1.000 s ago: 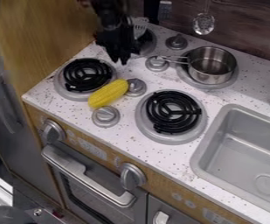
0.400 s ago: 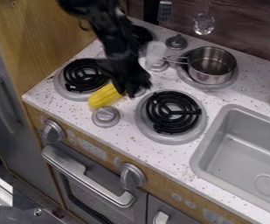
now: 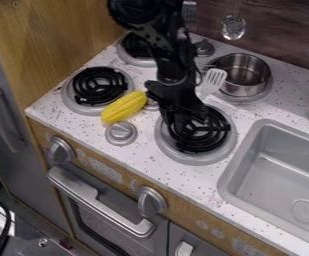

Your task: Deplace la forchette vers le bruleur a droite

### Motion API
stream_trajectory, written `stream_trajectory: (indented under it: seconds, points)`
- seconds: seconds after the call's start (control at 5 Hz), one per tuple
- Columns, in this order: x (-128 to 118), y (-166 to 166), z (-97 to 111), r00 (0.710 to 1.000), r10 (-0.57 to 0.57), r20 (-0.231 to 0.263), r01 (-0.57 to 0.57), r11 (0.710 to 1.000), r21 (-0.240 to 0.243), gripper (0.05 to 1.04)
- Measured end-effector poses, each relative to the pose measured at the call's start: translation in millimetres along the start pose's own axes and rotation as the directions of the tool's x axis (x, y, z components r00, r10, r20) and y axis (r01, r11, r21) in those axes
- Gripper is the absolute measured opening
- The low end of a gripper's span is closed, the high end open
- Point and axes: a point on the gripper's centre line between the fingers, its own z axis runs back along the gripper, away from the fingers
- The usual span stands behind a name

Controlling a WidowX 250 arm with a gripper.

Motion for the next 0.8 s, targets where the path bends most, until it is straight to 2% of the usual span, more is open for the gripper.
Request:
stream_trajectory:
  seconds: [0.4, 0.6, 0.8]
  points:
    - [-13.7, -7.3, -1.8, 0.995, 0.018, -0.093, -0.011, 0.997, 0.073, 0.280]
    - [-17.9, -8.1, -0.7, 0.992, 0.023, -0.126, -0.014, 0.997, 0.074, 0.568]
    - [-11.0, -10.7, 16.1, 0.980, 0.038, -0.193, -0.018, 0.994, 0.104, 0.867]
